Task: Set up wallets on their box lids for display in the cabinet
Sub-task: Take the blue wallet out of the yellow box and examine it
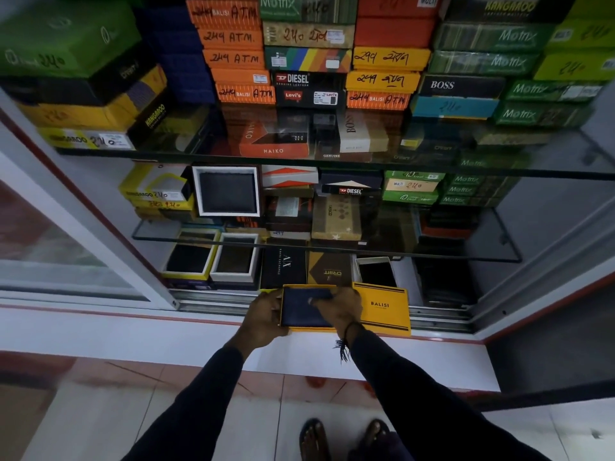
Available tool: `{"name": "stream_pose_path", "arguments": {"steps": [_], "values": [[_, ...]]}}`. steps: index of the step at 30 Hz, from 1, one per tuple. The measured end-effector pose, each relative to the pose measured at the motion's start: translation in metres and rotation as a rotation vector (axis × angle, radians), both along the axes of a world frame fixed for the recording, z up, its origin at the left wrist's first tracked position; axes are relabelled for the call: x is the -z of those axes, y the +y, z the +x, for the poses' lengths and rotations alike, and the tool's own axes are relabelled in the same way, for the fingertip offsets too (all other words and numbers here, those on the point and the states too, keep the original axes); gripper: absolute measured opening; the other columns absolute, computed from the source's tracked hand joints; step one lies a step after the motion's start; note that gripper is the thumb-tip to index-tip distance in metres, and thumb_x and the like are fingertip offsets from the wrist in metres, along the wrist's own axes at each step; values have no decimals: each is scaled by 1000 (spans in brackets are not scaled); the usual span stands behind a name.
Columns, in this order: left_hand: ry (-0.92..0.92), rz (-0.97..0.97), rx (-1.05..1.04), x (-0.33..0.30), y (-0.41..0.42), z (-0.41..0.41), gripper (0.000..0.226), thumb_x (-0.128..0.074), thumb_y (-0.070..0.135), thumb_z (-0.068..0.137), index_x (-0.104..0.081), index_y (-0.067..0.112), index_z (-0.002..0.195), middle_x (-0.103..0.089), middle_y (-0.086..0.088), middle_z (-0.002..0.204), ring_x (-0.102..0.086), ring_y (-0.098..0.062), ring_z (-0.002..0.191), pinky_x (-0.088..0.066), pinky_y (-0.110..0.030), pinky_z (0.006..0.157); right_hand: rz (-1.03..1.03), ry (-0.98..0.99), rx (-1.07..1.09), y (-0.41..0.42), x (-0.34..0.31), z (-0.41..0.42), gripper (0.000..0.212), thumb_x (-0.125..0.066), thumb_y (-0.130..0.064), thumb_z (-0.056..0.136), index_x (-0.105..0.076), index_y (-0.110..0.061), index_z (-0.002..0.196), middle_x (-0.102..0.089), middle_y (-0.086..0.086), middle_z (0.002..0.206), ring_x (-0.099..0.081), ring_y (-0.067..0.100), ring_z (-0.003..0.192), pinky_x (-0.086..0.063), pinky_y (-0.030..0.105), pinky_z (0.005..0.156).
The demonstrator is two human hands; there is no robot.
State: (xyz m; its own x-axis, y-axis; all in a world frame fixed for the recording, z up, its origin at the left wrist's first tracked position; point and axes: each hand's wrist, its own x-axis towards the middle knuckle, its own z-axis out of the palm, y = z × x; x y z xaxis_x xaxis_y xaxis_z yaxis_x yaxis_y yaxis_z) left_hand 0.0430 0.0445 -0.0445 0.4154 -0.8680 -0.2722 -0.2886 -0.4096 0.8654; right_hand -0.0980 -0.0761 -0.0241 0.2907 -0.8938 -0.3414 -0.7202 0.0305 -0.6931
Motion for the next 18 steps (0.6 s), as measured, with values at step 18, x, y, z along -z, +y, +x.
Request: {"name": "stream_pose_path", "arguments": {"steps": [18], "values": [[605,-210,34,-41,8,5,62,-81,-2,76,-63,20,132,-70,-5,131,-62,-30,126,-58,-30,94,845,-759,79,-29,-59,-60,32,-63,-34,92,-66,-14,117,-73,13,115,-67,30,111,-54,41,95]]}}
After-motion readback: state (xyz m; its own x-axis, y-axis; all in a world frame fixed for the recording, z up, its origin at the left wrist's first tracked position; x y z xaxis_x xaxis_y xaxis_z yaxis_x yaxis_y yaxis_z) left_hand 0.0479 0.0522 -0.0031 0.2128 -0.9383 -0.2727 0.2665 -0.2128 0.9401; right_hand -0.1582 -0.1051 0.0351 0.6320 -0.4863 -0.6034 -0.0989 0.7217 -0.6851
